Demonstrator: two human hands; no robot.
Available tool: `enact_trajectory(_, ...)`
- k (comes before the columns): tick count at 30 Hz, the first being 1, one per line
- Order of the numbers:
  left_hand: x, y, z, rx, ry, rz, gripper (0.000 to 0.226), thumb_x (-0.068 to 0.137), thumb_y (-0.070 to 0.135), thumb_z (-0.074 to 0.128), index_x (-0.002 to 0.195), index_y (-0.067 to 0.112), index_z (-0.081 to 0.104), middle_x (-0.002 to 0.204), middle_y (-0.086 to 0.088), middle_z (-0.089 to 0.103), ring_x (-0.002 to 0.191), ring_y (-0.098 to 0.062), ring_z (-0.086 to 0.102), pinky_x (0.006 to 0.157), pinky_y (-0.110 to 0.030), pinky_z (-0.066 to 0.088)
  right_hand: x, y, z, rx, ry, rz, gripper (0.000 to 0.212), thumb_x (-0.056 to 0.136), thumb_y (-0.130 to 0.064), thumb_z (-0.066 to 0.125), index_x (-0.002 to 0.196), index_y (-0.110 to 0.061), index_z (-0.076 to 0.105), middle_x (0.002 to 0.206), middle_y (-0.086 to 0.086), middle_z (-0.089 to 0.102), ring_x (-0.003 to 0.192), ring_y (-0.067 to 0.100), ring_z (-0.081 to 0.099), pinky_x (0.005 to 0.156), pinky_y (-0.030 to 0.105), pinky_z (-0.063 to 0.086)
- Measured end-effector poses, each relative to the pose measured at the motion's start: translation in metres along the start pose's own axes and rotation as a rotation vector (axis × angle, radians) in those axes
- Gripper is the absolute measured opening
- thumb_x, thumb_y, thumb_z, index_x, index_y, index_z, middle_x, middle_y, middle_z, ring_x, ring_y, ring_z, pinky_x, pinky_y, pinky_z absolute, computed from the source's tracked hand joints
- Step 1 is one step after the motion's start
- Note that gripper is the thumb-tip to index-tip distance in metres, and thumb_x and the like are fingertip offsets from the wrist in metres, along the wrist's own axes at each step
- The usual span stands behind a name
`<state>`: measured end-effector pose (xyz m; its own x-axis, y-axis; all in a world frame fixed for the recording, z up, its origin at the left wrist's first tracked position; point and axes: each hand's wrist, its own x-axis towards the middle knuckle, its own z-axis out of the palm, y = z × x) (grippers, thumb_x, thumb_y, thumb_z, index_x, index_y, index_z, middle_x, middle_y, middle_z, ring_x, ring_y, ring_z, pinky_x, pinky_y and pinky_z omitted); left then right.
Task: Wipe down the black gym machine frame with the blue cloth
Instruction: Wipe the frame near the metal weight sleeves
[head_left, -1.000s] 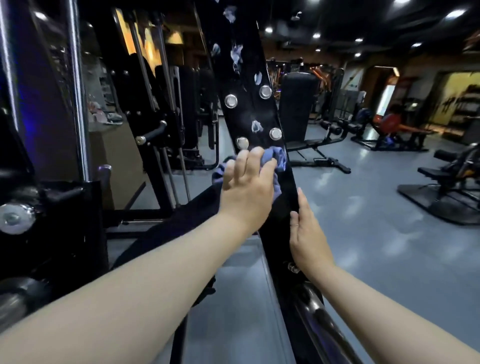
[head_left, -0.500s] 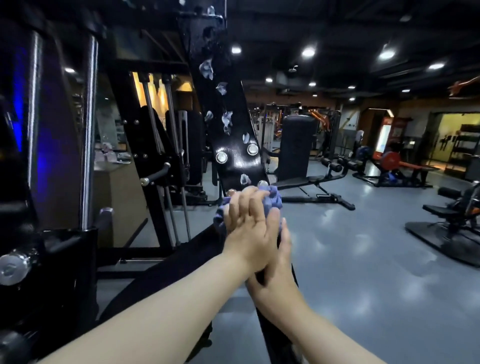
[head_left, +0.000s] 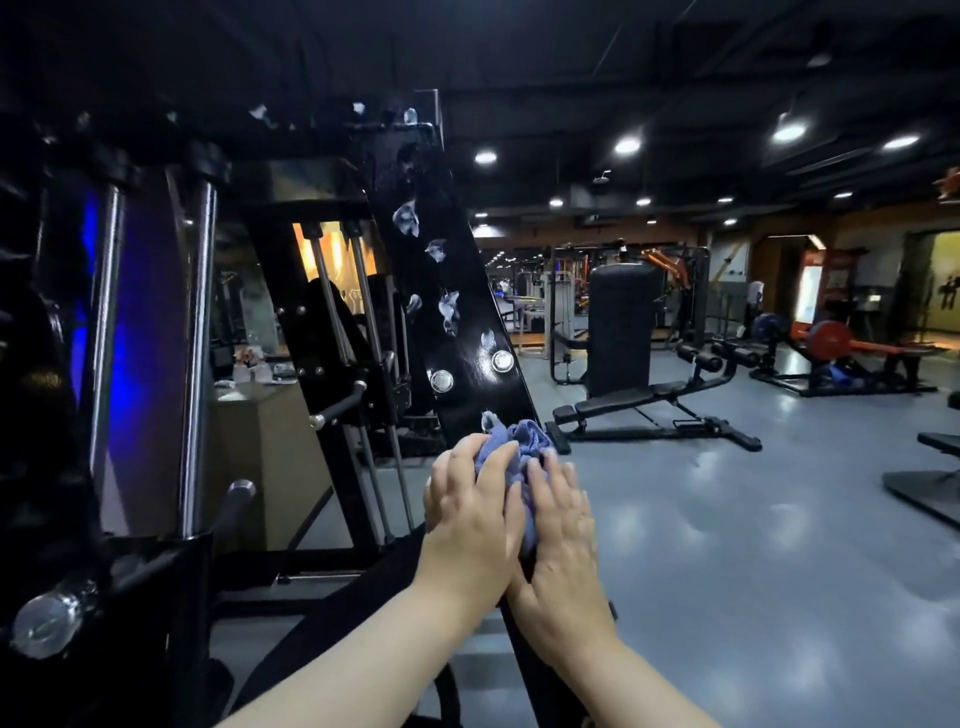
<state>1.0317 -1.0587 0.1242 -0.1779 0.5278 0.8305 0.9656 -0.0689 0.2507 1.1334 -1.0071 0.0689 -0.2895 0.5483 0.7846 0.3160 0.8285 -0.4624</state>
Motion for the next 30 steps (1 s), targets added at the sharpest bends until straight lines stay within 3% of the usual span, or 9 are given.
enact_trajectory(3, 0.021, -0.002, 0.004, -0.083, 0.123, 0.063, 0.031, 0.090, 0.021, 0.046, 0.108, 0.011, 0.070, 0.118, -0.009, 0.059, 0.109, -0.028, 0.052, 0.096, -0.045, 0.049, -0.009, 0.011, -0.004, 0.160, 0.084, 0.106, 0.074, 0.096, -0.046, 0.040, 0.162, -0.026, 0.015, 0.169, -0.012, 0.013, 0.156, 0.010, 0.013, 0.125, 0.042, 0.019)
enact_trajectory(6, 0.057, -0.009, -0.016, -0.176, 0.229, 0.071, 0.029, 0.087, 0.015, 0.045, 0.097, 0.008, 0.071, 0.106, -0.008, 0.059, 0.101, -0.028, 0.054, 0.093, -0.033, 0.043, -0.003, 0.017, 0.002, 0.074, 0.149, 0.232, 0.061, 0.096, -0.049, 0.023, 0.156, -0.040, 0.016, 0.167, -0.019, 0.014, 0.152, -0.004, 0.011, 0.124, 0.041, 0.024)
enact_trajectory(9, 0.085, -0.012, -0.033, -0.116, 0.290, -0.023, 0.034, 0.090, 0.023, 0.042, 0.101, 0.013, 0.072, 0.111, -0.005, 0.059, 0.105, -0.026, 0.050, 0.095, -0.029, 0.035, 0.001, 0.013, 0.010, -0.085, 0.113, 0.281, 0.065, 0.098, -0.053, 0.013, 0.161, -0.038, 0.009, 0.167, -0.022, 0.005, 0.151, -0.008, 0.004, 0.125, 0.032, 0.020)
enact_trajectory(12, 0.070, -0.016, -0.024, 0.105, 0.099, 0.106, 0.044, 0.092, 0.046, 0.043, 0.121, 0.022, 0.066, 0.136, -0.004, 0.051, 0.127, -0.030, 0.041, 0.108, -0.041, 0.025, 0.001, 0.007, 0.018, -0.230, 0.117, 0.309, 0.067, 0.099, -0.055, 0.005, 0.161, -0.032, 0.000, 0.167, -0.019, -0.002, 0.154, 0.001, -0.001, 0.124, 0.024, 0.003)
enact_trajectory(15, 0.030, -0.026, -0.005, 0.260, 0.046, 0.314, 0.052, 0.084, 0.053, 0.058, 0.127, 0.023, 0.065, 0.142, -0.008, 0.053, 0.128, -0.034, 0.043, 0.108, -0.052, 0.034, 0.005, 0.004, 0.023, -0.295, 0.163, 0.346, 0.067, 0.101, -0.053, 0.007, 0.162, -0.025, 0.002, 0.169, -0.009, 0.001, 0.155, 0.006, -0.002, 0.126, 0.030, 0.002)
enact_trajectory(19, 0.043, -0.037, -0.009, 0.233, 0.204, 0.531, 0.024, 0.080, 0.029, 0.067, 0.101, 0.021, 0.075, 0.123, -0.009, 0.066, 0.114, -0.032, 0.055, 0.096, -0.046, 0.044, 0.016, -0.003, 0.032, -0.314, 0.231, 0.367, 0.066, 0.103, -0.049, 0.012, 0.163, -0.021, 0.009, 0.170, -0.003, 0.009, 0.156, 0.012, 0.008, 0.125, 0.037, 0.012)
enact_trajectory(22, 0.087, -0.036, -0.023, 0.206, 0.271, 0.492, 0.017, 0.082, 0.024, 0.060, 0.088, 0.017, 0.074, 0.114, -0.009, 0.066, 0.107, -0.032, 0.058, 0.093, -0.044, 0.039, 0.017, -0.007, 0.035, -0.329, 0.242, 0.389, 0.066, 0.103, -0.049, 0.008, 0.163, -0.022, 0.009, 0.170, -0.007, 0.010, 0.156, 0.009, 0.006, 0.126, 0.036, 0.014)
enact_trajectory(25, 0.108, -0.031, -0.028, 0.168, 0.295, 0.300, 0.026, 0.088, 0.033, 0.055, 0.095, 0.017, 0.074, 0.120, -0.007, 0.063, 0.111, -0.033, 0.056, 0.098, -0.047, 0.035, 0.017, -0.005, 0.035, -0.323, 0.232, 0.385, 0.066, 0.103, -0.050, 0.006, 0.163, -0.025, 0.008, 0.169, -0.011, 0.011, 0.155, 0.005, 0.005, 0.126, 0.033, 0.011)
enact_trajectory(30, 0.063, -0.036, -0.010, 0.152, 0.156, 0.544, 0.036, 0.081, 0.048, 0.070, 0.108, 0.024, 0.072, 0.131, -0.003, 0.061, 0.121, -0.032, 0.051, 0.102, -0.049, 0.040, 0.028, -0.012, 0.029, -0.271, 0.256, 0.423, 0.072, 0.097, -0.053, 0.007, 0.162, -0.023, 0.018, 0.168, -0.006, 0.021, 0.155, 0.011, 0.014, 0.126, 0.033, 0.011)
